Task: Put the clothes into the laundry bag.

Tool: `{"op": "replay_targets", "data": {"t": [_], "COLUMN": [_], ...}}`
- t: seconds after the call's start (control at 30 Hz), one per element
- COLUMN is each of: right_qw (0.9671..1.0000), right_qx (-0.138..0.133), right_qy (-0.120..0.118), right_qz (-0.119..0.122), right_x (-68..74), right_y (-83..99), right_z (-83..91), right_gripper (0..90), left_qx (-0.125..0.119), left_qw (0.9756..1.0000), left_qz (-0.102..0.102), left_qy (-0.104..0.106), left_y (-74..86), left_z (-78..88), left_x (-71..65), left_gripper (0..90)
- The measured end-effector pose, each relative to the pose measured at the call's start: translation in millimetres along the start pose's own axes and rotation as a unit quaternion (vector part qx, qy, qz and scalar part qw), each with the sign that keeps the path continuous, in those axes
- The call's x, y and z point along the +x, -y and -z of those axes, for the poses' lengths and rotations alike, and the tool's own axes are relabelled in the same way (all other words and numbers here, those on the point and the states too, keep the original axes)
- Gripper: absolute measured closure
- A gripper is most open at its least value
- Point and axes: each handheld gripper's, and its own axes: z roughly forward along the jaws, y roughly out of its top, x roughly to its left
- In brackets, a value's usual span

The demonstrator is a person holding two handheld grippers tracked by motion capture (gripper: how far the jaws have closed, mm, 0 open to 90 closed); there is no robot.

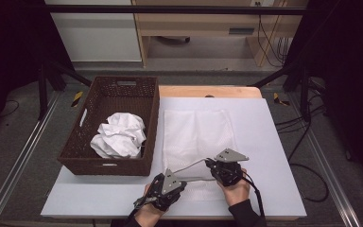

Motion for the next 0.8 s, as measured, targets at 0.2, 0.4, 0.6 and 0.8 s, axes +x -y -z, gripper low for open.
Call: {"op": "replay_targets", "data": {"t": [0.2, 0.4, 0.6, 0.8], "right_qw": [0.9999, 0.9993, 0.9982, 0.9963], "right_qx": [-0.013, -0.036, -0.06, -0.085], "right_qy": [0.0, 0.001, 0.009, 0.008], "right_qz": [0.002, -0.004, -0.001, -0.004], "right_x": [1.0, -2.8, -5.5, -8.4], "right_y": [-5.3, -10.4, -20.2, -33.1], "right_z": [2.8, 8.9, 14.4, 20.6], "right_gripper": [88.2, 88.3, 88.3, 88.3], "left_qx": [0.019, 0.016, 0.014, 0.014], "left_qw": [0.9998, 0.9999, 0.9999, 0.9999], "left_qz": [0.003, 0.001, 0.0, 0.0], "left_qy": [-0.006, -0.005, -0.003, -0.003], "left_y": [9.8, 10.7, 11.4, 11.4], "left_z": [-9.5, -9.6, -9.5, -9.5], "left_x": [5.2, 5.0, 5.1, 5.1], "left_gripper": [88.8, 88.7, 88.7, 88.7]}}
